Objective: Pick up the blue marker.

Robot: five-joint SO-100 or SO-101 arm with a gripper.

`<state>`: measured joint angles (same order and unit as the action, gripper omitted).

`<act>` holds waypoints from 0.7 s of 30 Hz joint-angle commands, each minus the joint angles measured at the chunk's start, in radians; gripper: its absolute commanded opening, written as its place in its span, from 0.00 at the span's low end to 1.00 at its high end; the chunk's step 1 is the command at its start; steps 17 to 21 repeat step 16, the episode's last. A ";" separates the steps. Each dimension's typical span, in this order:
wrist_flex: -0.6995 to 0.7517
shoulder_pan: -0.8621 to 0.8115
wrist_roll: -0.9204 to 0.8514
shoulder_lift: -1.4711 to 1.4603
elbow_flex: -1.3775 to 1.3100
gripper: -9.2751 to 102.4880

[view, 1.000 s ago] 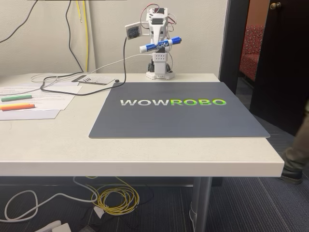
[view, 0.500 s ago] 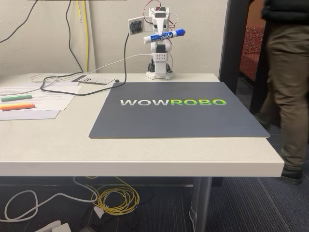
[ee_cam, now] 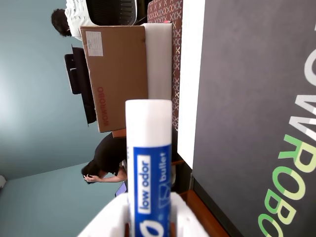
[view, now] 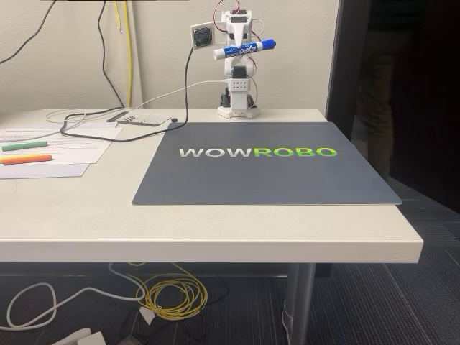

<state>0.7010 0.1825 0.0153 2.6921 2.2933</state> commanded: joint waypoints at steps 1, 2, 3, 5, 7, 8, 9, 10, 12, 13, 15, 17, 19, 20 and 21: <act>-0.017 0.006 -0.006 0.021 -0.006 0.11; -0.017 0.008 -0.009 0.021 -0.006 0.11; -0.017 0.008 -0.009 0.021 -0.005 0.11; -0.015 0.008 -0.009 0.025 -0.003 0.11; -0.015 0.008 -0.009 0.029 0.002 0.11; -0.015 0.008 -0.009 0.031 0.003 0.11; -0.017 0.008 -0.009 0.032 0.008 0.11; -0.020 0.006 -0.011 0.037 0.012 0.11; -0.026 0.005 -0.011 0.048 0.025 0.11; -0.028 0.005 -0.011 0.051 0.028 0.11; -0.029 0.005 -0.011 0.052 0.029 0.11; -0.029 0.005 -0.011 0.052 0.029 0.11; -0.029 0.005 -0.011 0.052 0.029 0.11; -0.029 0.005 -0.011 0.052 0.029 0.11; -0.029 0.005 -0.011 0.052 0.029 0.11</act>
